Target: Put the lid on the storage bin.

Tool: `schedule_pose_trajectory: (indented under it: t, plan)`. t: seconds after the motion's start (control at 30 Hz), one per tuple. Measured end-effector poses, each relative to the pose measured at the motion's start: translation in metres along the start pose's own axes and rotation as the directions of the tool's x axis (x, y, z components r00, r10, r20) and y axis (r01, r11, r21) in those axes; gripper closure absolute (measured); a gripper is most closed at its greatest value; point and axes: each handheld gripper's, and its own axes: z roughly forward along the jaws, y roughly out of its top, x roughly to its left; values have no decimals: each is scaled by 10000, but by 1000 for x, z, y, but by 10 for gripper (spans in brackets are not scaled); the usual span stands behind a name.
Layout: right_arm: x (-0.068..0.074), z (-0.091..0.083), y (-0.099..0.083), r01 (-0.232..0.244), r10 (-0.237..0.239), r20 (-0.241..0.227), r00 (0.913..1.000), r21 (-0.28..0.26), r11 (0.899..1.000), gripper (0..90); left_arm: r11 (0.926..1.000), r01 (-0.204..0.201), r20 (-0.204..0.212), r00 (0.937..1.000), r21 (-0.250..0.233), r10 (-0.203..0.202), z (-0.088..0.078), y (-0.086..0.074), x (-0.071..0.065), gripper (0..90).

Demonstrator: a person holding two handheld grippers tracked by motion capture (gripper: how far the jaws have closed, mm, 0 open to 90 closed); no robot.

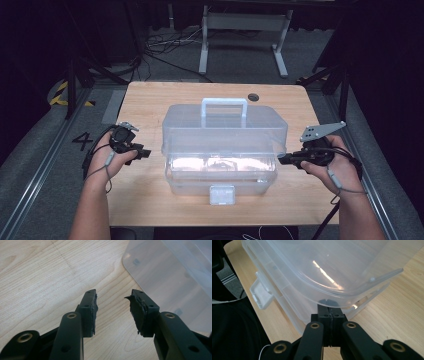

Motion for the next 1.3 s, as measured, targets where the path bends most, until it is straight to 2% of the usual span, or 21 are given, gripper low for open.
schedule_pose_trajectory:
  t: [0.37, 0.73, 0.93, 1.3]
  plan:
    - [2, 4, -1, 257, -255, -49, 9997, 632, 9977, 900, 9999, 2, 91, 10000, 123, -3, 3, 0, 1, 572]
    - [4, 7, -4, 506, -506, -26, 9987, 1034, 9934, 900, 9998, -57, 136, 9999, 212, 54, 6, 2, 2, 567]
    - [5, 9, -5, 540, -546, 26, 9985, 1167, 9917, 895, 9997, -130, -1, 9999, 222, 130, 7, 3, 4, 543]
    - [7, 14, -9, 584, -597, 41, 9982, 1473, 9874, 895, 9996, -154, 25, 9999, 249, 153, 12, 9, 5, 539]
